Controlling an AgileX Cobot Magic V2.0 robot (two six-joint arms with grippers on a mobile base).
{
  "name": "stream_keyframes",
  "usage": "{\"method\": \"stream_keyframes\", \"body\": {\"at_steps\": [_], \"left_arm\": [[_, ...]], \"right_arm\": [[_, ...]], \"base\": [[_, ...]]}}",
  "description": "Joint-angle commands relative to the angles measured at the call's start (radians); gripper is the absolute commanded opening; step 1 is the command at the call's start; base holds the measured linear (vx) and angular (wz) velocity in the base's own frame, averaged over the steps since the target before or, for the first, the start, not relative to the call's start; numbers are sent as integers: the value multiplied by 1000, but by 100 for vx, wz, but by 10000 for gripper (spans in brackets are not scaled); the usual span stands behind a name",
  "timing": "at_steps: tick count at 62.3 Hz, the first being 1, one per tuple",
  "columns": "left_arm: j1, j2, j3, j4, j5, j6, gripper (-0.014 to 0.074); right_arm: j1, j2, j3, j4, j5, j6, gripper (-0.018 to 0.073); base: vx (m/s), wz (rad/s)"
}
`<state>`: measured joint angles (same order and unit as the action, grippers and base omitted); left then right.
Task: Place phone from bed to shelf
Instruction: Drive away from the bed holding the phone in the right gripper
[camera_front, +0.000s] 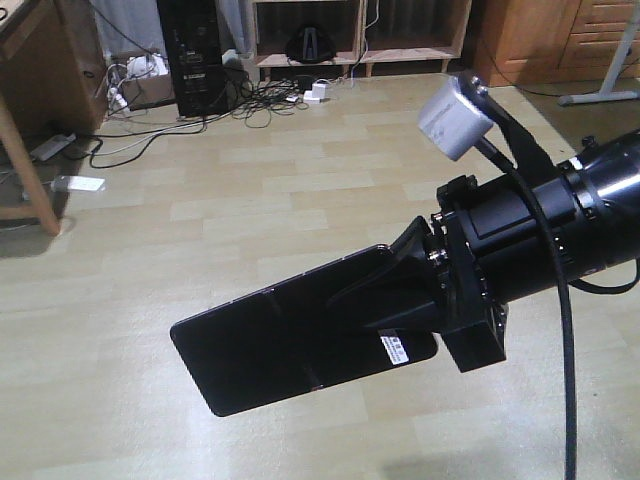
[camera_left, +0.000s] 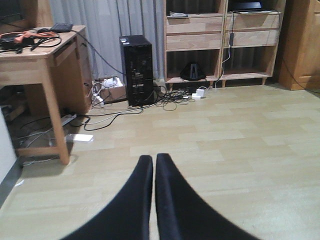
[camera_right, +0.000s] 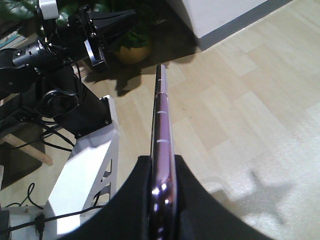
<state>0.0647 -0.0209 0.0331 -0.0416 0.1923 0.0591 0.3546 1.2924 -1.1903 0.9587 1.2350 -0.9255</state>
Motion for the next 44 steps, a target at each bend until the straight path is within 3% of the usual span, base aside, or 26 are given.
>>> {"method": "stream_keyframes", "body": {"at_steps": [1,44], "left_arm": [[1,-7,6,-9,-74,0,1],[1,-7,6,-9,-74,0,1]], "right_arm": [[-2,-31,-28,79,52,-3,-2],[-2,-31,-28,79,52,-3,-2]], "base": [[38,-12],[40,-18]]}}
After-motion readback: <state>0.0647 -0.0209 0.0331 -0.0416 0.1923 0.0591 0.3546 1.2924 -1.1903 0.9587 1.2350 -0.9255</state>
